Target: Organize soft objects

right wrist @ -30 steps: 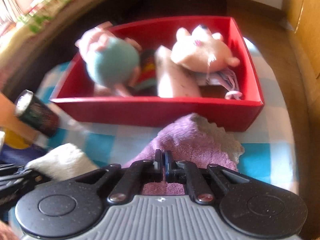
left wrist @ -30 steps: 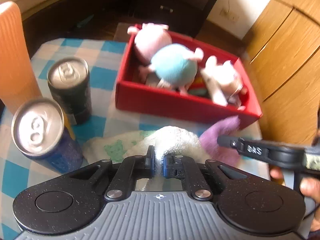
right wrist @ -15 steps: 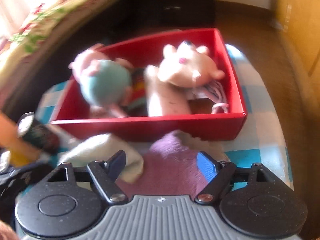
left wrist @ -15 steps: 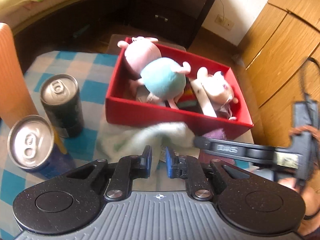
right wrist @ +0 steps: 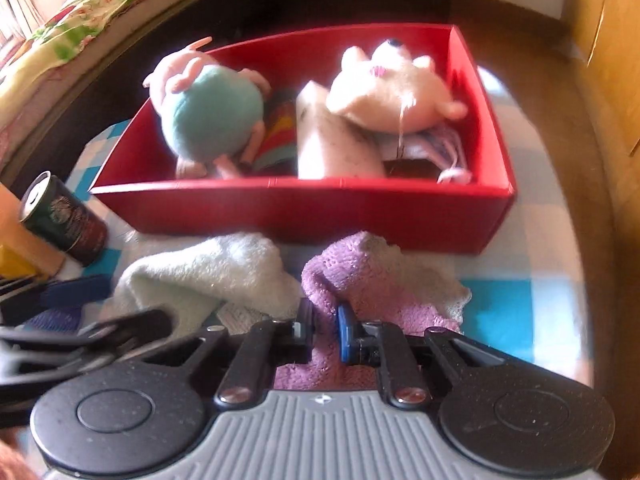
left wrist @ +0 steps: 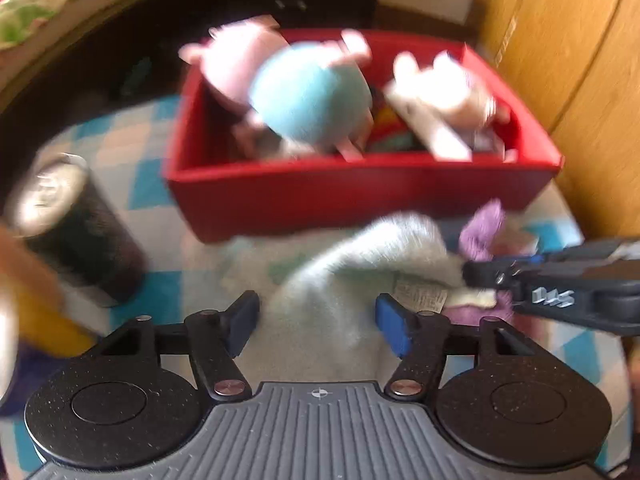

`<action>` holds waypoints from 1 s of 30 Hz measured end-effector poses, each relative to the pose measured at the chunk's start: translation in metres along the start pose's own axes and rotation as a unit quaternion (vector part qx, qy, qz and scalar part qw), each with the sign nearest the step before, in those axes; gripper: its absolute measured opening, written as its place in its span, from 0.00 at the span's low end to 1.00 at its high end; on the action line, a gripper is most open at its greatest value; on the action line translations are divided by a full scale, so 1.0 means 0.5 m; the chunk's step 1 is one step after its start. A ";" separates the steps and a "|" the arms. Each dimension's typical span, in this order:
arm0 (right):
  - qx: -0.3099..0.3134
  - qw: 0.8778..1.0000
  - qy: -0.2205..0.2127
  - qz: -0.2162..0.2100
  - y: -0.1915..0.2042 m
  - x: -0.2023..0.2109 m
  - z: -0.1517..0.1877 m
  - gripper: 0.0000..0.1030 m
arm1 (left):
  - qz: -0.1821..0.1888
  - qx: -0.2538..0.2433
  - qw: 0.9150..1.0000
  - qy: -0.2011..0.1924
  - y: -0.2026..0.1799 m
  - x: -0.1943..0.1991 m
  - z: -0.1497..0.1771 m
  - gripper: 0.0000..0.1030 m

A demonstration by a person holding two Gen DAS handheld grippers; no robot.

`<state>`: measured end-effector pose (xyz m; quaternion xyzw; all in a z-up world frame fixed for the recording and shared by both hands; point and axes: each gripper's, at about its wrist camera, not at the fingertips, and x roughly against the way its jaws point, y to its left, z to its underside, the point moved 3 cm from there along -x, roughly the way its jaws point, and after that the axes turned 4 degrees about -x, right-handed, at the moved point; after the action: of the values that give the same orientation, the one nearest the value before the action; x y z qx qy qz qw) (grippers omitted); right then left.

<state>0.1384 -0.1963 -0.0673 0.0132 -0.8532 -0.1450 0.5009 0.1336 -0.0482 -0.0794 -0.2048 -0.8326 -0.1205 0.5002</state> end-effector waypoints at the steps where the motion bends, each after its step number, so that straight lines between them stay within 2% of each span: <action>1: 0.003 1.000 0.004 -0.005 -0.002 -0.001 0.001 0.00 | -0.007 0.001 1.000 0.007 -0.004 -0.014 0.005 0.54; 2: 0.013 1.000 0.013 -0.009 -0.003 -0.003 0.002 0.00 | -0.017 -0.003 1.000 -0.002 -0.010 -0.014 0.005 0.46; 3: 0.017 1.000 0.011 -0.005 -0.003 -0.007 0.000 0.00 | -0.012 0.001 1.000 0.002 -0.012 -0.012 0.003 0.34; 4: 0.016 1.000 0.005 -0.002 -0.008 -0.005 0.000 0.06 | -0.006 0.010 1.000 0.008 -0.009 -0.008 0.001 0.16; 5: 0.017 1.000 0.005 0.002 -0.011 -0.003 0.002 0.15 | -0.004 0.025 1.000 0.012 -0.001 -0.004 0.002 0.14; 7: 0.023 1.000 0.016 0.004 -0.027 0.004 0.010 0.57 | -0.006 0.043 0.999 0.012 0.017 0.008 0.008 0.11; 9: 0.024 0.999 0.022 0.009 -0.035 0.014 0.023 0.60 | 0.011 0.072 0.997 0.004 0.037 0.025 0.013 0.10; 12: 0.033 0.999 0.025 0.007 -0.032 0.018 0.040 0.63 | 0.055 0.119 0.991 -0.021 0.063 0.068 0.011 0.10; 14: 0.052 0.998 0.016 0.024 -0.020 0.008 0.046 0.64 | 0.077 0.137 0.987 -0.041 0.070 0.099 0.003 0.10; 15: 0.066 0.997 0.011 0.042 -0.013 0.004 0.052 0.63 | 0.079 0.138 0.986 -0.051 0.070 0.114 -0.001 0.10; 17: 0.099 0.992 0.003 0.077 0.007 0.002 0.060 0.50 | 0.077 0.142 0.985 -0.065 0.064 0.133 -0.014 0.10; 18: 0.107 0.992 0.001 0.071 0.013 0.008 0.062 0.36 | 0.086 0.147 0.983 -0.069 0.066 0.139 -0.017 0.10; 19: 0.109 0.991 -0.003 0.079 0.014 0.014 0.060 0.11 | 0.094 0.156 0.981 -0.073 0.069 0.145 -0.021 0.10; 20: 0.103 0.991 -0.006 0.081 0.009 0.022 0.056 0.00 | 0.102 0.162 0.978 -0.077 0.072 0.152 -0.023 0.10; 22: 0.061 0.997 0.002 0.045 -0.013 0.038 0.043 0.00 | 0.106 0.158 0.978 -0.084 0.064 0.166 -0.035 0.11; 25: 0.049 0.998 -0.026 0.022 -0.020 0.087 0.026 0.00 | 0.118 0.157 0.976 -0.095 0.055 0.193 -0.042 0.11; 30: 0.004 0.994 -0.059 -0.092 -0.021 0.193 0.000 0.00 | 0.150 0.169 0.967 -0.116 0.045 0.231 -0.054 0.12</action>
<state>0.0892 -0.2226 0.0124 0.0850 -0.8771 -0.1878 0.4339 0.1170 -0.0136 0.0351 -0.2528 -0.8529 0.1228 0.4399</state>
